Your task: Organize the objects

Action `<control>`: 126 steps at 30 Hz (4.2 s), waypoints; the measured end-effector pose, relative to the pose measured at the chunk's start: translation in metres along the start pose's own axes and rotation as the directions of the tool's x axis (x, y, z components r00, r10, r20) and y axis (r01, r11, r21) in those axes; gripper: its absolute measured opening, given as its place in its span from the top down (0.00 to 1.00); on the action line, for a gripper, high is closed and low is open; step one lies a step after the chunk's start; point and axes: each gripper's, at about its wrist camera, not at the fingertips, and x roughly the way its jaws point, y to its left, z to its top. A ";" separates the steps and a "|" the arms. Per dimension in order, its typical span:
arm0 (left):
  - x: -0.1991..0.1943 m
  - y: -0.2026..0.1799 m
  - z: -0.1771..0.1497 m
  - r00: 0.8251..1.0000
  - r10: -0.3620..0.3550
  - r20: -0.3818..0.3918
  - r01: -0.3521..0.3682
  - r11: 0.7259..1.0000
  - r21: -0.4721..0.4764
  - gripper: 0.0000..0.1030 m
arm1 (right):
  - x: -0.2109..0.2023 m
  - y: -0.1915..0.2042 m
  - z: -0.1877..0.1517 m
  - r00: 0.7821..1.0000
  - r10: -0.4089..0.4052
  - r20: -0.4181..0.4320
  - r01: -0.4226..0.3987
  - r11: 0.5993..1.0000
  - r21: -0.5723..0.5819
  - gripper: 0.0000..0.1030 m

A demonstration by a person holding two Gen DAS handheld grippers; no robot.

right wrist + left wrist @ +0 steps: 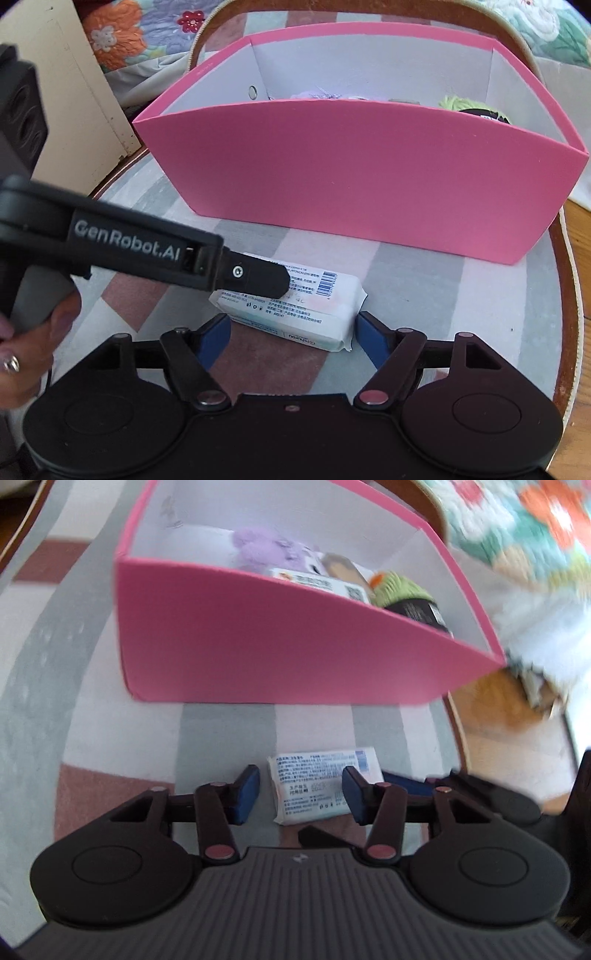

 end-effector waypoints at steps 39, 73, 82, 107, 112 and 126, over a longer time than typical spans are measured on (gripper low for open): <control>-0.168 -0.064 -0.008 0.990 -0.004 0.140 -0.018 0.987 0.158 0.65 | -0.126 0.066 0.033 0.999 0.020 0.034 -0.023 0.995 0.092 0.21; -0.071 -0.026 0.180 0.992 0.032 0.120 -0.039 0.998 0.053 0.65 | -0.056 -0.003 0.207 0.994 -0.063 0.091 0.069 0.996 -0.064 0.28; -0.010 -0.006 0.181 0.997 0.060 0.038 -0.059 0.998 -0.026 0.65 | 0.007 -0.036 0.196 0.998 -0.062 0.009 0.063 0.998 -0.013 0.29; 0.026 0.011 0.159 0.983 0.181 0.023 -0.180 0.983 -0.017 0.71 | -0.004 -0.041 0.161 0.999 -0.020 0.032 0.017 0.996 0.087 0.29; -0.005 0.000 0.156 0.978 0.198 0.061 -0.199 0.980 0.013 0.50 | -0.027 -0.035 0.151 0.998 -0.028 0.050 0.025 0.998 0.058 0.29; -0.163 -0.046 0.120 0.953 0.267 0.143 -0.275 0.960 0.042 0.13 | -0.129 -0.011 0.151 0.990 -0.078 0.114 0.070 0.995 0.069 0.25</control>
